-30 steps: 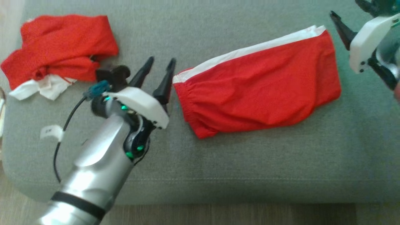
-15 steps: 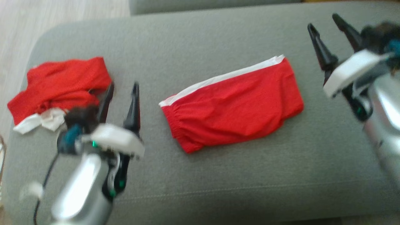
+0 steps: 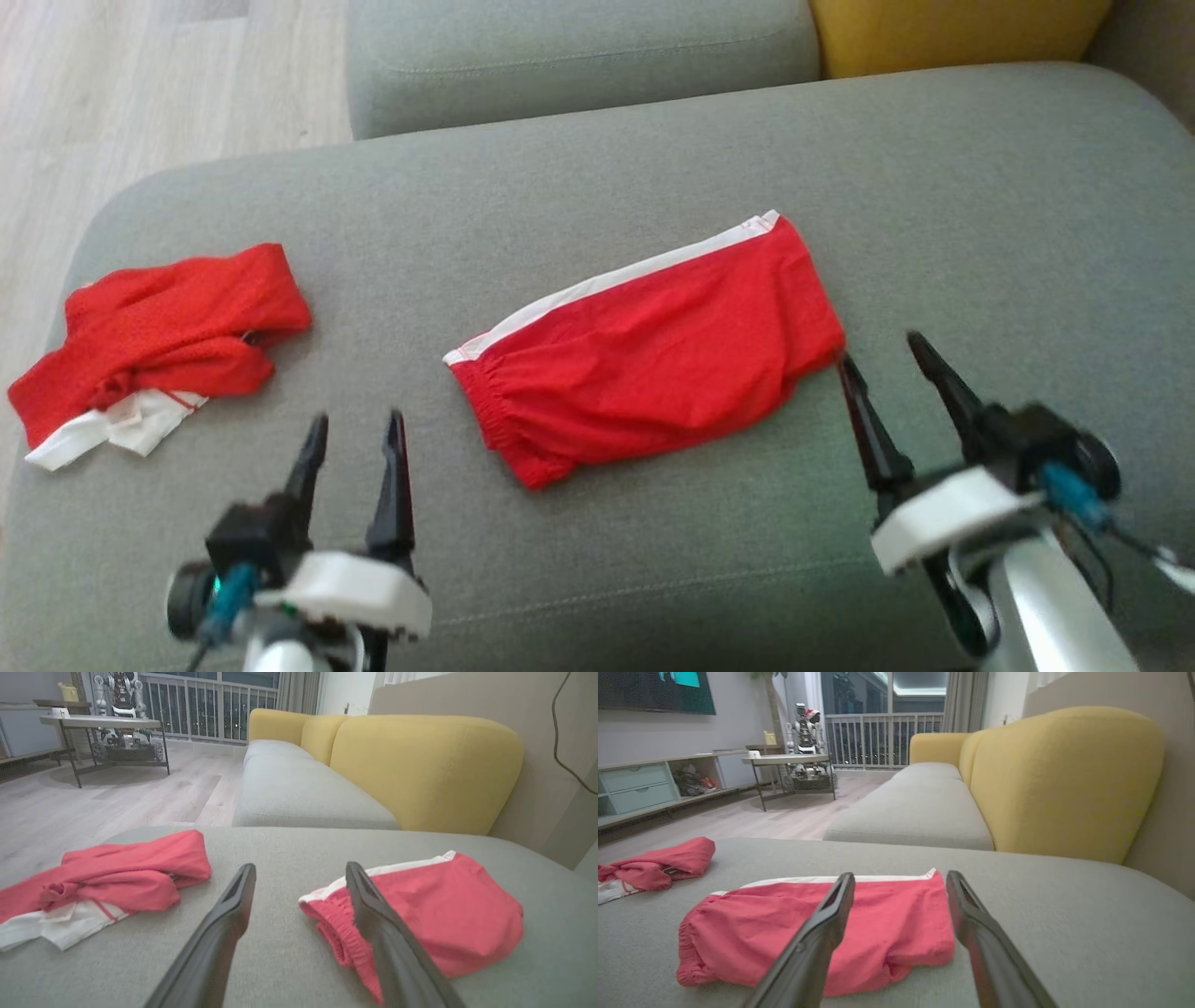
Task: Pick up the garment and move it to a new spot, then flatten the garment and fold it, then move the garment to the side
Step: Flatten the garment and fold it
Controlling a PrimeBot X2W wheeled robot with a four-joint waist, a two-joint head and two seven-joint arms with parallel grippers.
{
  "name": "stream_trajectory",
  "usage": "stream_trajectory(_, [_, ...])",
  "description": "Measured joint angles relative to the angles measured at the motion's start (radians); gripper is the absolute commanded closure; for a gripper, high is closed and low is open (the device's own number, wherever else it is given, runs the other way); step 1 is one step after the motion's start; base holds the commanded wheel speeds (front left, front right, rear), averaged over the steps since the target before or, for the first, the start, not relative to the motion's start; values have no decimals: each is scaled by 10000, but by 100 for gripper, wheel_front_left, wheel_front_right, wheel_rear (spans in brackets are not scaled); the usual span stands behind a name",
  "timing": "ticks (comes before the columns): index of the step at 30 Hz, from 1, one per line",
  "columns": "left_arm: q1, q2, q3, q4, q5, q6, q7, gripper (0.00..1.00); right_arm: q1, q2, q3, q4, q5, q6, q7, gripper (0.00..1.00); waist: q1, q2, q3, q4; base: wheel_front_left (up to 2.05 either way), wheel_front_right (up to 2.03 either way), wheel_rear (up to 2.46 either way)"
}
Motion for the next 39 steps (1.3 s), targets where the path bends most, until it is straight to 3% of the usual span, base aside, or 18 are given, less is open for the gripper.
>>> stream_trajectory(6, [841,-493,591,-6,640,-449,0,0,1123,311,-773,-566,-100,0,0,0,0,0,-46,-45,0,0,0])
stream_trajectory(16, [726,-709,1028,10,1047,-999,0,0,1135,366,-788,-642,562,0,75,0,0,0,55,5,0,0,0])
stream_trajectory(25, [620,-736,1103,40,1193,-1229,0,0,665,389,-945,370,4399,-2,734,0,0,0,636,330,0,0,0])
stream_trajectory(35, [-355,-771,790,192,1221,-1363,0,0,-2439,385,-965,4435,9166,-2,1152,0,1,-1,1831,1035,0,0,0])
stream_trajectory(39, [-606,-779,633,284,1220,-1363,0,0,-3498,380,-773,5956,10341,-2,1151,0,0,0,2183,1377,0,0,0])
